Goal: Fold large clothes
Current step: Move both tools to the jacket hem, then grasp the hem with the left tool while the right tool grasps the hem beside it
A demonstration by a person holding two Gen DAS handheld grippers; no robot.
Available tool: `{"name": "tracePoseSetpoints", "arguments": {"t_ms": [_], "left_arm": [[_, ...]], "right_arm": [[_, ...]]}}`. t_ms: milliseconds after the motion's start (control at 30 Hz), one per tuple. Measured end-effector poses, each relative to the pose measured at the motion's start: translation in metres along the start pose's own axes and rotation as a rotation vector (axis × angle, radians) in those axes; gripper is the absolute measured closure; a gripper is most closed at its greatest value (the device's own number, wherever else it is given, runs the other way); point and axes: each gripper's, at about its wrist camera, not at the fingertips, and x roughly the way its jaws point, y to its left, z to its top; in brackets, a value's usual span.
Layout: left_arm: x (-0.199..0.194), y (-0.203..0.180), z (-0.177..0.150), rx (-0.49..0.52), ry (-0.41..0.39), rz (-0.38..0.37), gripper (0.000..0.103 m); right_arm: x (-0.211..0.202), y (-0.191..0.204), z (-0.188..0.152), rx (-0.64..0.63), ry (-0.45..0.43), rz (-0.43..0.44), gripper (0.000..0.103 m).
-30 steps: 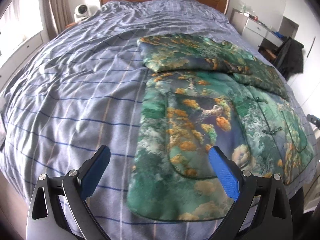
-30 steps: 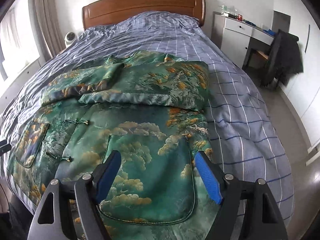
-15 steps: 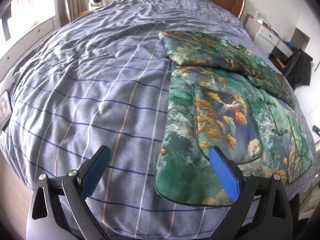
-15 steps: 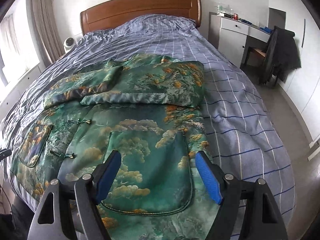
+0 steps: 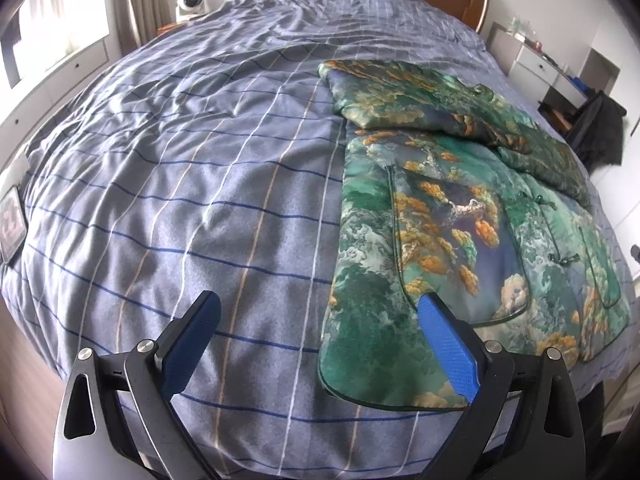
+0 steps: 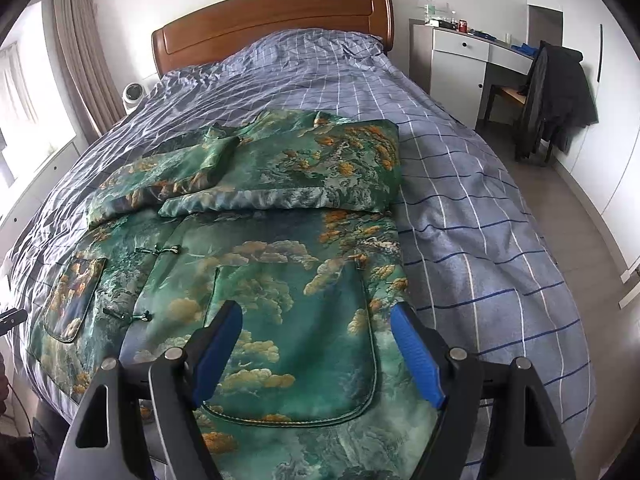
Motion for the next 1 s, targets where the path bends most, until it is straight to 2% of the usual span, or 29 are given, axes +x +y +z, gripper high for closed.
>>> {"name": "tracePoseSetpoints", "arguments": {"t_ms": [133,233,300,433,567,633,700,733,767,800,833,900,933,1000], "left_arm": [[0.004,0.017,-0.001,-0.033,0.018,-0.036,0.004],[0.014,0.034,-0.004,-0.094,0.054,-0.149,0.004],[0.020,0.036,-0.007,-0.109,0.064,-0.206,0.004],[0.037,0.020,-0.013,-0.086,0.094,-0.275,0.004],[0.056,-0.001,-0.022,-0.030,0.150,-0.248,0.004],[0.057,-0.013,-0.029,0.015,0.171,-0.241,0.004],[0.055,-0.027,-0.037,0.075,0.194,-0.241,0.005],[0.054,-0.032,-0.041,0.098,0.206,-0.243,0.010],[0.052,-0.039,-0.045,0.127,0.212,-0.240,0.018],[0.051,-0.042,-0.047,0.143,0.207,-0.225,0.035],[0.047,-0.045,-0.050,0.159,0.189,-0.202,0.058],[0.042,-0.041,-0.050,0.128,0.178,-0.221,0.081],[0.040,-0.036,-0.048,0.101,0.175,-0.235,0.089],[0.032,-0.030,-0.047,0.074,0.164,-0.261,0.092]], "right_arm": [[-0.002,-0.001,0.001,-0.025,0.006,-0.010,0.025],[-0.009,-0.014,0.000,-0.060,0.017,-0.035,0.025],[-0.008,-0.028,-0.004,-0.072,0.067,-0.047,0.025],[0.004,-0.049,-0.020,-0.062,0.176,0.005,0.025],[0.031,-0.060,-0.040,-0.016,0.283,0.078,0.025],[0.043,-0.062,-0.049,-0.010,0.319,0.061,0.025],[0.050,-0.062,-0.055,0.032,0.360,0.131,0.028],[0.050,-0.061,-0.056,0.037,0.371,0.155,0.036],[0.050,-0.057,-0.057,0.020,0.380,0.165,0.058],[0.049,-0.054,-0.057,-0.001,0.380,0.156,0.075],[0.047,-0.053,-0.056,0.000,0.377,0.155,0.080],[0.042,-0.054,-0.051,0.026,0.365,0.175,0.087],[0.038,-0.054,-0.048,0.026,0.352,0.180,0.088],[0.027,-0.054,-0.042,0.025,0.327,0.193,0.089]]}}
